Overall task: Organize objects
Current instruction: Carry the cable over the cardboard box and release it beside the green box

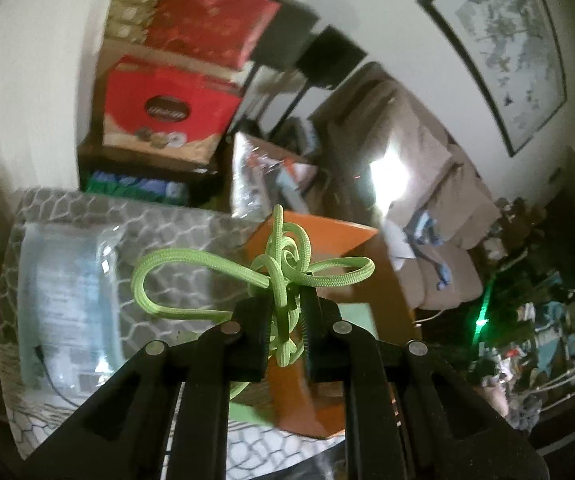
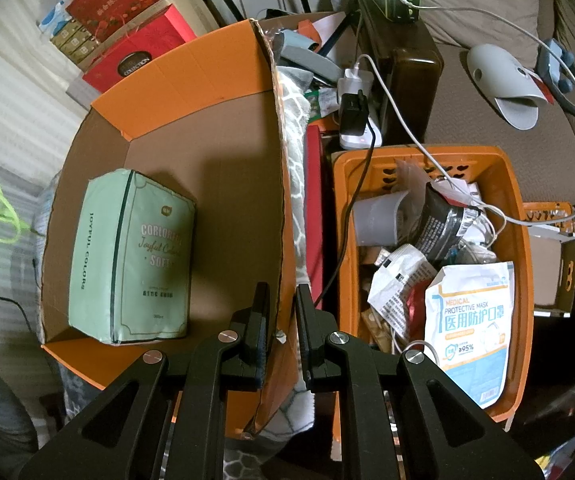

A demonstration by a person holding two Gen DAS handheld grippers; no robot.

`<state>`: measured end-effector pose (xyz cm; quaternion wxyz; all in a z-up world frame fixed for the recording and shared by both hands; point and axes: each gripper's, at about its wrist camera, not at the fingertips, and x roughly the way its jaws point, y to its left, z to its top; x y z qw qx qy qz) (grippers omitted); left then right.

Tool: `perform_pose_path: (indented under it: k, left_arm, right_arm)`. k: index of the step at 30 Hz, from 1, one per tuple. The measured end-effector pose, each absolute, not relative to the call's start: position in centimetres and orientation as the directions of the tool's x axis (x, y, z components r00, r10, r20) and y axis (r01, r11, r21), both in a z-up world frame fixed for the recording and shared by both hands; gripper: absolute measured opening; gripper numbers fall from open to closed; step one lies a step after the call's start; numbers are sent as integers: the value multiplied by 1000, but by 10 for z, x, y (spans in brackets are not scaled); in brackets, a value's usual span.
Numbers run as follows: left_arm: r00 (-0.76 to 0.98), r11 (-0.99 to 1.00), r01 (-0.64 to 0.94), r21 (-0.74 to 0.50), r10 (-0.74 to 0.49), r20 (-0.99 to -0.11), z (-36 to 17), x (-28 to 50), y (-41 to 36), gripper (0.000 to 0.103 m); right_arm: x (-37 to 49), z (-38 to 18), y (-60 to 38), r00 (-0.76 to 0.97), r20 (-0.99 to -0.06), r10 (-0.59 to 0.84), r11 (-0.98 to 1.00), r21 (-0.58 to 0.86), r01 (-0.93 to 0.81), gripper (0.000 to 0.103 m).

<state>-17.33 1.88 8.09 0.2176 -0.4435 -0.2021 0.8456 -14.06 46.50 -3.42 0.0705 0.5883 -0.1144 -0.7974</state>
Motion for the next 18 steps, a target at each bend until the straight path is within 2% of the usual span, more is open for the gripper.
perform_pose_path:
  k: [8, 18]
  left_arm:
    - [-511, -790, -275, -549, 603, -612, 119, -175, 63, 12]
    - [-433, -730, -324, -601, 680, -592, 116, -185, 119, 12]
  right_arm:
    - [-141, -34, 465, -298, -922, -247, -964, 265, -22, 12]
    - [-141, -34, 465, -298, -922, -247, -964, 265, -22, 12]
